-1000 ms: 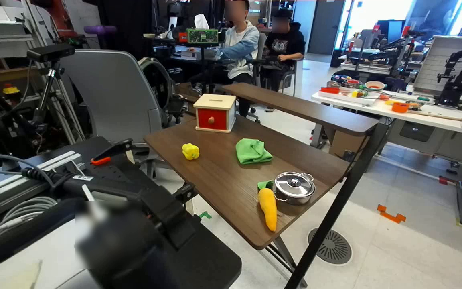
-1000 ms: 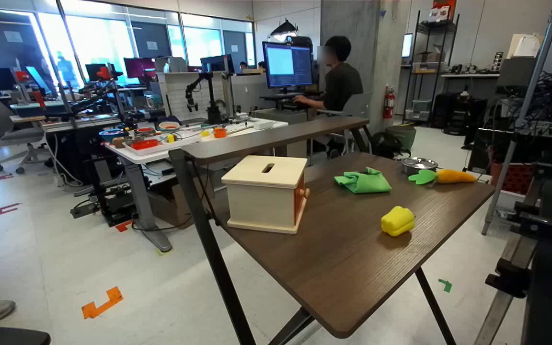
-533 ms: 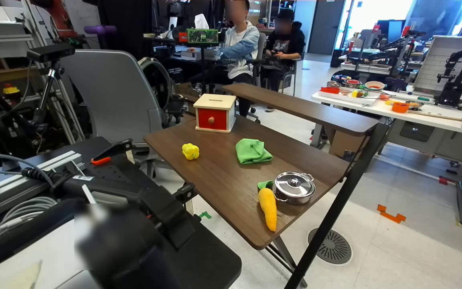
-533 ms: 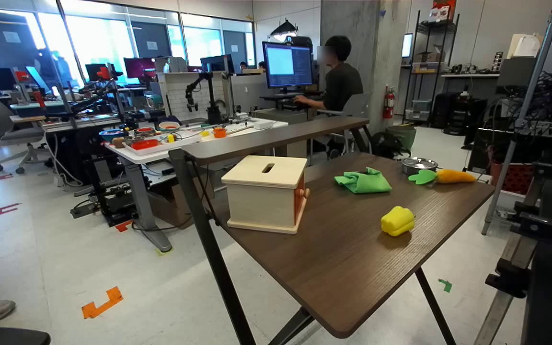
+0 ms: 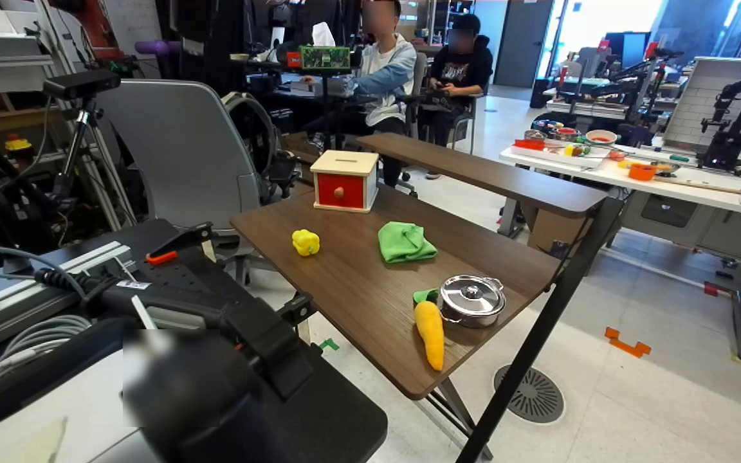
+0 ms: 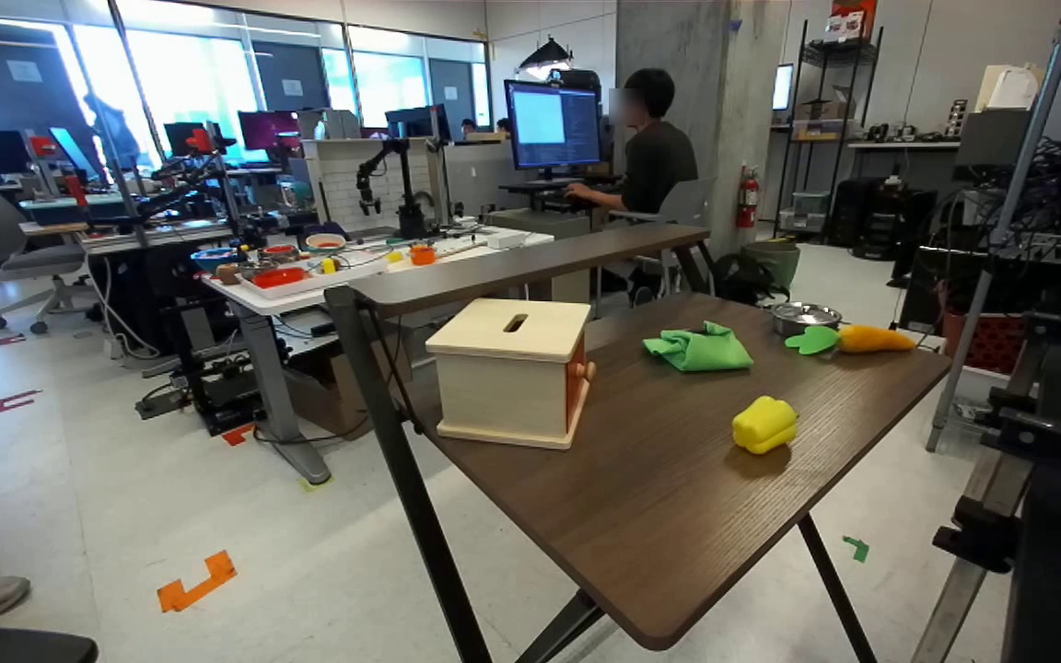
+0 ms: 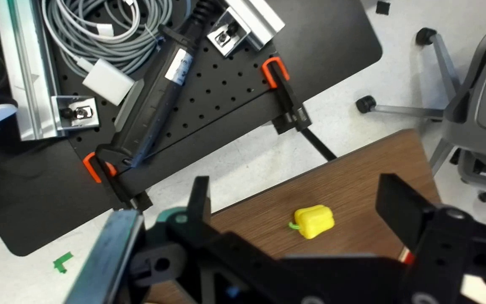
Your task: Put the lid of the pot on the table
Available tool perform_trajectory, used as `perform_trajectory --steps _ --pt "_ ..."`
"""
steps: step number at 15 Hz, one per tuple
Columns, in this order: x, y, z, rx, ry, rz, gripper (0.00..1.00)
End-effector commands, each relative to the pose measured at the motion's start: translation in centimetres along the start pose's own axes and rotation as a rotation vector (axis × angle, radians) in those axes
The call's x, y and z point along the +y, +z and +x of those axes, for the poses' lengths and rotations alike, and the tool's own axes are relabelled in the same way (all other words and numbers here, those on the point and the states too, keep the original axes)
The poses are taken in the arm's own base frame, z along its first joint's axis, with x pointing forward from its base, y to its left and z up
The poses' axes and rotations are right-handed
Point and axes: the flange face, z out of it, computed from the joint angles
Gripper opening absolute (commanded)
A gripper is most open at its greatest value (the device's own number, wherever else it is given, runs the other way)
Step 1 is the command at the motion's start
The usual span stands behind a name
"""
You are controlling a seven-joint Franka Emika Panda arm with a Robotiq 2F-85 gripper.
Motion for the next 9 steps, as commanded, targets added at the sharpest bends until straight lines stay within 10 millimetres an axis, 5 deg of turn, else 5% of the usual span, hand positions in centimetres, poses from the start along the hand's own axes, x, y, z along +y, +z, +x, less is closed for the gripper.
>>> perform_trajectory --steps 1,9 --pt "4.2 3.3 5.0 0.029 0.126 -0.046 1.0" --pt "12.3 7.7 17.5 0.105 0.371 -0.051 1.0"
